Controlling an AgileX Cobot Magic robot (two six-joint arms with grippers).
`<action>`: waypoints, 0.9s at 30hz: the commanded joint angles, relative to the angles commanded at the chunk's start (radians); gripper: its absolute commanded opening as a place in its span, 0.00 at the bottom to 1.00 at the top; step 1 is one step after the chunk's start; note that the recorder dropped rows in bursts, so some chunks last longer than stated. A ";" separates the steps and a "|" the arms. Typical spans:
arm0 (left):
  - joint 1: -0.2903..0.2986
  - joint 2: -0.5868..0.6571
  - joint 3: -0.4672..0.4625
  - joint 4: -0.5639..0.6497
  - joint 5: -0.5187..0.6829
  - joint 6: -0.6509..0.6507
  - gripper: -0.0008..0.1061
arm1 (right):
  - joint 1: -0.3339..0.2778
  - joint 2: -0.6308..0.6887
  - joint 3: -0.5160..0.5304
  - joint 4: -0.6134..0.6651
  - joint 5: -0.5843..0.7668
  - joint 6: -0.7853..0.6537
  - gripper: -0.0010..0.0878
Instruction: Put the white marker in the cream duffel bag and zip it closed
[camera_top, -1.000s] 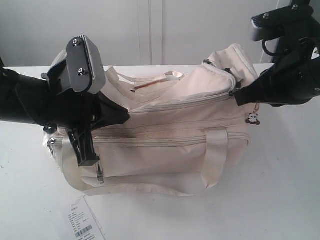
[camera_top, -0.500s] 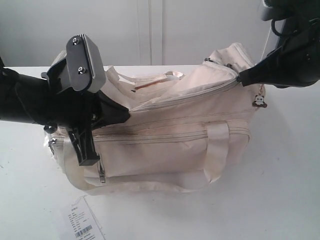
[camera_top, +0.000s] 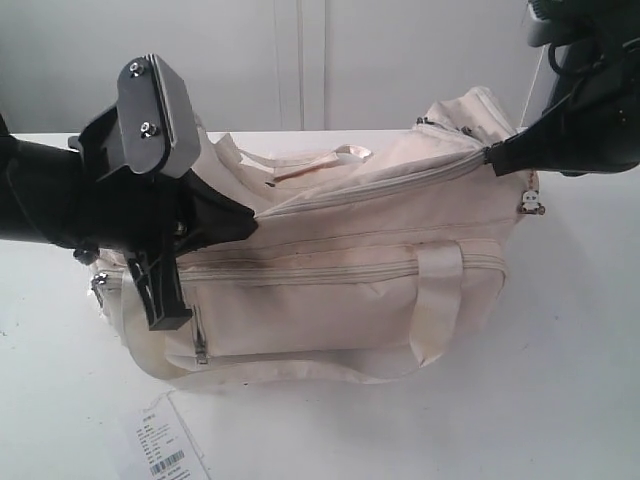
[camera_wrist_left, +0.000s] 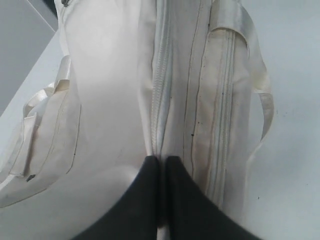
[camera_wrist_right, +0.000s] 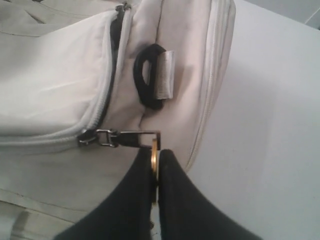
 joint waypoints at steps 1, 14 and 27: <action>0.000 0.000 0.004 0.010 -0.002 -0.010 0.01 | 0.000 -0.005 0.000 0.005 0.012 -0.009 0.01; 0.000 -0.009 0.022 0.033 -0.074 -0.173 0.63 | 0.002 -0.028 0.000 0.115 0.051 -0.185 0.01; -0.002 -0.112 0.000 -0.284 0.243 -0.338 0.60 | 0.002 -0.028 0.000 0.178 0.051 -0.253 0.01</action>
